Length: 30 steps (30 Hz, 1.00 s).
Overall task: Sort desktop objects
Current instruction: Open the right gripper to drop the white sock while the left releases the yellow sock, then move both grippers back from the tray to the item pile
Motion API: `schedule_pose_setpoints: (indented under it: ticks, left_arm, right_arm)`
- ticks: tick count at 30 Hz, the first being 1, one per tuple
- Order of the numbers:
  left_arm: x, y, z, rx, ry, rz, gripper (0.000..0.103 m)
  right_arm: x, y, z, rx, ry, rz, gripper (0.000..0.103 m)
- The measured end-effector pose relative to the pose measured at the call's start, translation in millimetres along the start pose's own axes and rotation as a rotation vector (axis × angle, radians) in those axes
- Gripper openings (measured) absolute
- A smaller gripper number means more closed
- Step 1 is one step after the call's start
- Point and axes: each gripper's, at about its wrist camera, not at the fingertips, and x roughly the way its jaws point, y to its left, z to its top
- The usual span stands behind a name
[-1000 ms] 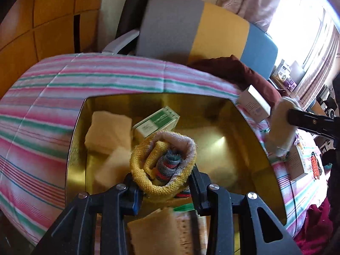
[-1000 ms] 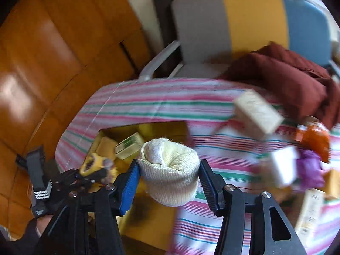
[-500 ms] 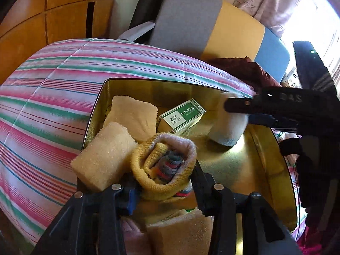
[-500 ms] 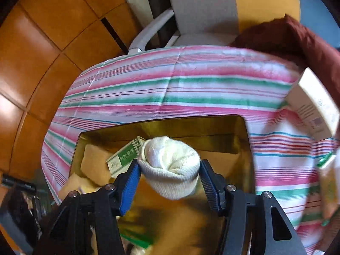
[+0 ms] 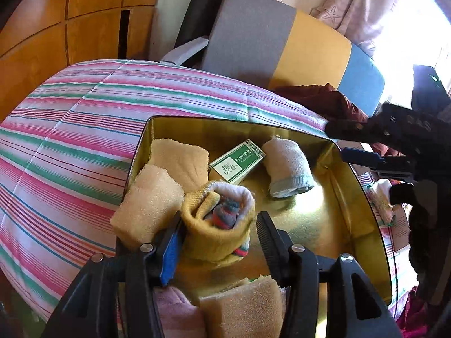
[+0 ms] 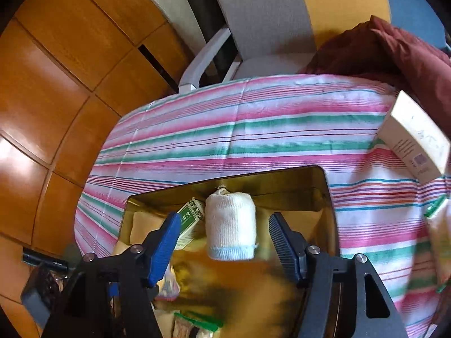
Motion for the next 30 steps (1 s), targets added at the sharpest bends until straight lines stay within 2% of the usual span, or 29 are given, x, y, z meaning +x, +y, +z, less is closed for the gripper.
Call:
schedule_pose_setpoints:
  ticks: [6,12,15,20,24,30]
  left_arm:
    - [-9.8,0.9,3.1,0.034,-0.013,0.010,0.056]
    - [-38.4,19.7,4.7,-0.066,-0.096,0.006,0.056]
    - [-51.1,26.2,6.1,-0.089,-0.123,0.041,0.056]
    - [-64.4,27.9,5.7,-0.096,-0.136,0.035,0.056]
    - [-68.7,16.4,5.3,-0.078,-0.138,-0.001,0.056]
    - [-70.1,-14.5,3.8,-0.008,-0.125,-0.070,0.056]
  right_arm:
    - [-30.2,2.3,-15.3,-0.067,-0.036,-0.020,0.068]
    - [-61.8,-3.9,-27.5,-0.117,-0.080,-0.054,0.070]
    - [-75.5,-13.8,-30.7,-0.120,-0.096,-0.071,0.070]
    - [-96.7,-37.8,-38.4,-0.121,-0.118,-0.127,0.070]
    - [-112.2,-63.2,-41.8,-0.106,-0.127,-0.175,0.070]
    - [-138.2,-114.4,-45.2,-0.009,-0.147,-0.246,0.070]
